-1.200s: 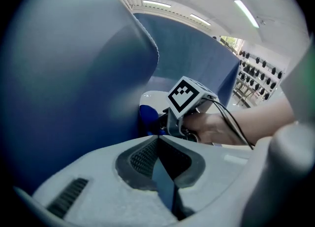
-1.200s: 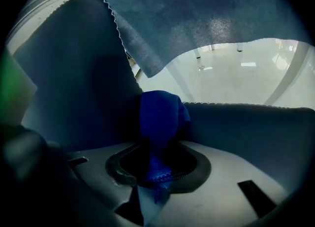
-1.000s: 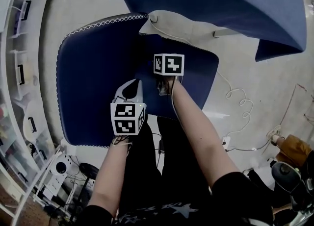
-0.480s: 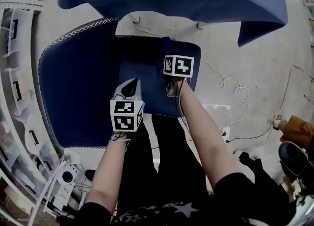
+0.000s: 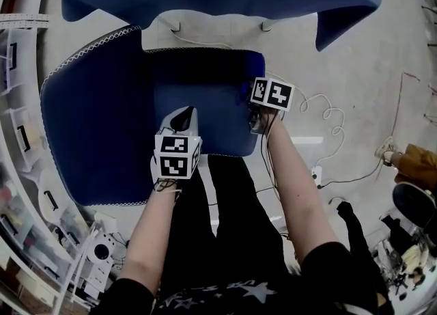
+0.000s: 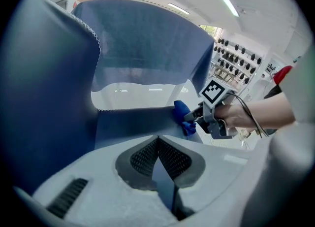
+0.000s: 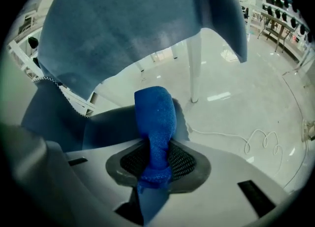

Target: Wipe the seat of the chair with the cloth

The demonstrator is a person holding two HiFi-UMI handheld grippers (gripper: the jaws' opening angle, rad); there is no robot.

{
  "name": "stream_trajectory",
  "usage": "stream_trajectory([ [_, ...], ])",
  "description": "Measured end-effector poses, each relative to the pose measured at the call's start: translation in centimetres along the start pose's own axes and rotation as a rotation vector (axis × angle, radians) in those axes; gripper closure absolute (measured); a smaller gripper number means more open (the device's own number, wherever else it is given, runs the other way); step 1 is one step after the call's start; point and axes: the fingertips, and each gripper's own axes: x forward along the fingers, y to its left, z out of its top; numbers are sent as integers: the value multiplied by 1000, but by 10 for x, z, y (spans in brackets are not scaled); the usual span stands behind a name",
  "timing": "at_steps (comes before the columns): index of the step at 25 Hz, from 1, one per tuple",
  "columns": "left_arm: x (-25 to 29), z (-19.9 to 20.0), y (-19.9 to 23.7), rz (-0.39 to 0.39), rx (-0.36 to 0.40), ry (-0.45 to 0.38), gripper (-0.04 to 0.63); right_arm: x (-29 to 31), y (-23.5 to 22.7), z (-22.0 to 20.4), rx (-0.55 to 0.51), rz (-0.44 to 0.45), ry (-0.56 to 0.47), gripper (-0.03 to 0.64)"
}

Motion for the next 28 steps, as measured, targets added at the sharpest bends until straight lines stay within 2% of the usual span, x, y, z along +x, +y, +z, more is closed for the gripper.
stream_trajectory([
  [7, -9, -17, 15, 35, -19, -5, 575, -18, -33, -12, 42, -100, -10, 509],
  [11, -18, -25, 48, 72, -40, -16, 575, -30, -11, -13, 4, -91, -39, 509],
  [16, -41, -30, 70, 74, -36, -14, 575, -33, 59, -33, 6, 28, -35, 509],
  [20, -55, -43, 89, 69, -123, -6, 575, -23, 138, -56, 37, 175, -15, 509],
  [22, -57, -41, 90, 52, -141, -19, 575, -15, 177, -69, 40, 242, 6, 509],
  [25, -57, -41, 93, 54, -137, -21, 575, -3, 226, -85, -10, 330, 45, 509],
  [28, -59, -44, 98, 82, -144, -13, 575, 11, 245, -98, -100, 358, 89, 508],
])
